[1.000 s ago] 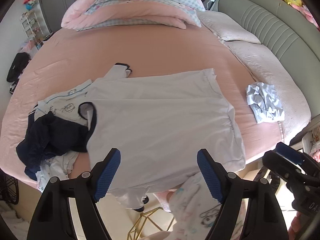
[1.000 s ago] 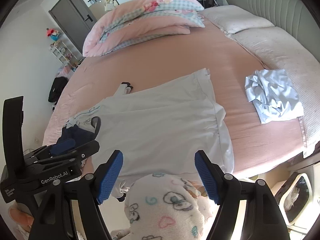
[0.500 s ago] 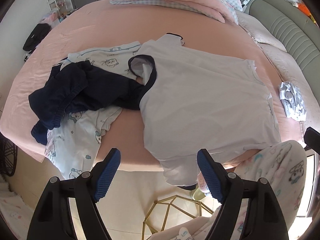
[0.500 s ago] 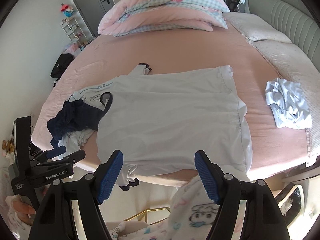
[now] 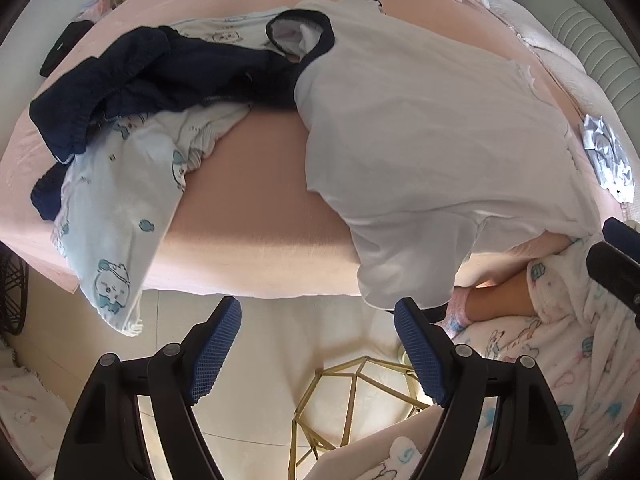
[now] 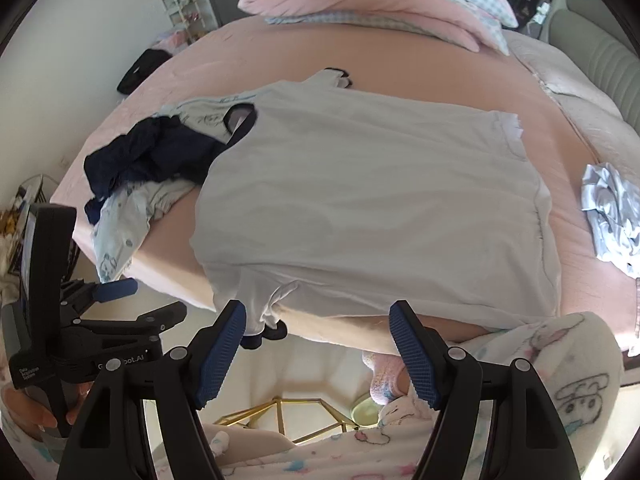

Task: Fold clothes

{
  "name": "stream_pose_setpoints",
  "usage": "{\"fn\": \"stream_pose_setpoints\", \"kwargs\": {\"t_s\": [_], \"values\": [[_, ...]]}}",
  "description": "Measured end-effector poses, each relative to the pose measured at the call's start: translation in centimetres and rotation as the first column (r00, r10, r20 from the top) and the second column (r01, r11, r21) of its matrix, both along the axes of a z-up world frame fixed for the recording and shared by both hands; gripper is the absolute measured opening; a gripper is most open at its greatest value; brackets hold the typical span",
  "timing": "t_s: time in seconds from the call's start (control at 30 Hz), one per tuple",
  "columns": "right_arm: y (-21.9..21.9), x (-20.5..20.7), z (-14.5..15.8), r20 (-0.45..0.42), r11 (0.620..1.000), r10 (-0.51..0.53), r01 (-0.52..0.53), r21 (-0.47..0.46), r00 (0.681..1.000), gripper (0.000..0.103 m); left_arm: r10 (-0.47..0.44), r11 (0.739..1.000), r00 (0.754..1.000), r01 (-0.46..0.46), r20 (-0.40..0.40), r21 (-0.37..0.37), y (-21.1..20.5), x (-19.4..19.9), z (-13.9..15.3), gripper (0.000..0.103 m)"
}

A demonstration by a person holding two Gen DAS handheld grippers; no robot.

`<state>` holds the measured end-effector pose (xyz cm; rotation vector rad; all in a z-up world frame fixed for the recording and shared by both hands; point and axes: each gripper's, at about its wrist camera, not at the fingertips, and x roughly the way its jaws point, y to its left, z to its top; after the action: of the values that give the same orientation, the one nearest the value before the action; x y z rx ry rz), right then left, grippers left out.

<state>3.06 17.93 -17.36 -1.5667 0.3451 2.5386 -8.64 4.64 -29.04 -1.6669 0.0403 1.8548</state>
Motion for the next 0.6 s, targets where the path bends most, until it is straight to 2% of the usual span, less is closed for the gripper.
{"fn": "stream_pose_setpoints", "kwargs": {"t_s": [0.2, 0.4, 0.5, 0.6], "values": [[-1.3, -0.2, -4.0, 0.041, 0.991, 0.029, -0.023, -0.135, 0.999, 0.074, 0.034, 0.998, 0.996, -0.039, 0.081, 0.056, -0.4, 0.3, -2.0, 0.078], [-0.8, -0.2, -6.4, 0.076, 0.97, 0.001, 0.017, -0.243, 0.997, 0.074, -0.031, 0.999, 0.999, 0.031, 0.023, -0.009, 0.9, 1.8, -3.3, 0.078], [-0.1, -0.3, -7.4, 0.077, 0.947, -0.017, 0.041, -0.317, 0.997, 0.074, -0.058, 0.998, 0.998, 0.058, 0.033, 0.001, 1.5, 2.6, -4.0, 0.078], [0.8, -0.5, -8.4, 0.075, 0.905, -0.055, 0.082, -0.418, 0.996, 0.074, -0.062, 0.998, 0.996, 0.061, 0.065, 0.018, 1.8, 3.0, -4.7, 0.078]]}}
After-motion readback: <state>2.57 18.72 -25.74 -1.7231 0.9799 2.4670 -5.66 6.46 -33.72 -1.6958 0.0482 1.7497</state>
